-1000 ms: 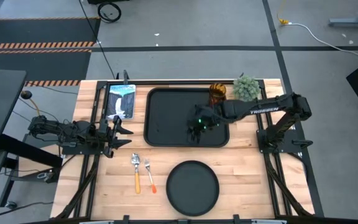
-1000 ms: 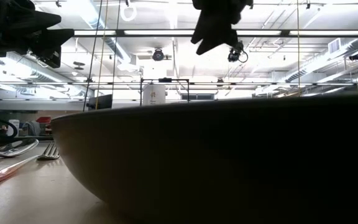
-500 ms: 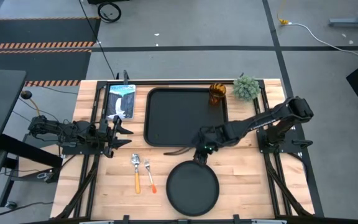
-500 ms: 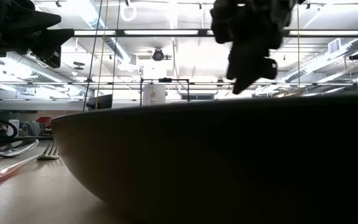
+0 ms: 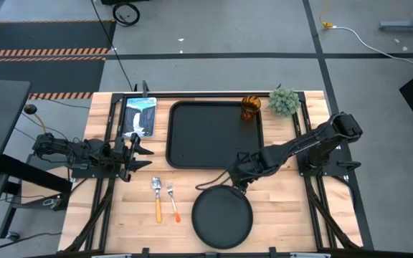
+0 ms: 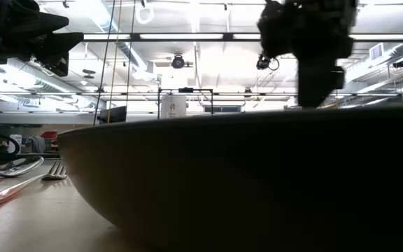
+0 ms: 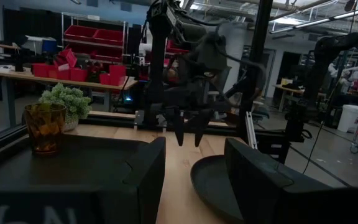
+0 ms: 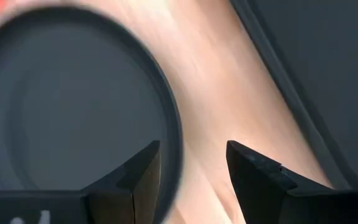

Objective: Pick and place plate/cup/fork/spoon on tray
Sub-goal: Put the black plate on the black serving tray to the bottom left of the brown cup

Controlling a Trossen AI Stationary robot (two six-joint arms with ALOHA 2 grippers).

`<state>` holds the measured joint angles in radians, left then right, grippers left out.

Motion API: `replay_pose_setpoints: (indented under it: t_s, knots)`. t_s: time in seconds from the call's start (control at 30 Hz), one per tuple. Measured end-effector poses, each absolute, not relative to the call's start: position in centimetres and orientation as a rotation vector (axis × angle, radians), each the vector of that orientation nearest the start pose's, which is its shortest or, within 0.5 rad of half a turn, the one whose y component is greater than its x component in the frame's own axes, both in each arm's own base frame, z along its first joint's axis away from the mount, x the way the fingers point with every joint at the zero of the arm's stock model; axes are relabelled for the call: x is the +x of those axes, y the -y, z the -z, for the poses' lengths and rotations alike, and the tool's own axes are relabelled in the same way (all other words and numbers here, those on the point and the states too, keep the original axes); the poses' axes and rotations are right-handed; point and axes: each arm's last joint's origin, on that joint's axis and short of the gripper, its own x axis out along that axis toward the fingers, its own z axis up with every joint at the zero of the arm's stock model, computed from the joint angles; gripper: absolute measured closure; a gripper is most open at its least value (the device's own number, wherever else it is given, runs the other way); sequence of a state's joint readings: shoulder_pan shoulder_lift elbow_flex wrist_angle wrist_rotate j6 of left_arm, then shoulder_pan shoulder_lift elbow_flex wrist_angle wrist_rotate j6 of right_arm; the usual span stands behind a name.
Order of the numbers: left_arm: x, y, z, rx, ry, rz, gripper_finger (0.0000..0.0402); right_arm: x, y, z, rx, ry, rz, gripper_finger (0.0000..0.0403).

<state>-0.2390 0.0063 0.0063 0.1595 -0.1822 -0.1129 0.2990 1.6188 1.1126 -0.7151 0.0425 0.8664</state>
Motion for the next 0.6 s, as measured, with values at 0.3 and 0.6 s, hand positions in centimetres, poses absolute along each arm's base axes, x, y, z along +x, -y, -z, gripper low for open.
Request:
replay_pose_setpoints:
  t_s: [0.3, 0.6]
  knots:
    - [9.4, 1.8, -18.1, -0.18, 0.156, 0.068, 0.0228, 26.3, -10.8, -17.7, 0.621, -1.264, 0.318, 0.0214]
    - [9.4, 1.8, -18.1, -0.228, 0.153, 0.073, 0.0228, 22.5, -12.5, -17.4, 0.794, -1.209, 0.383, 0.0214]
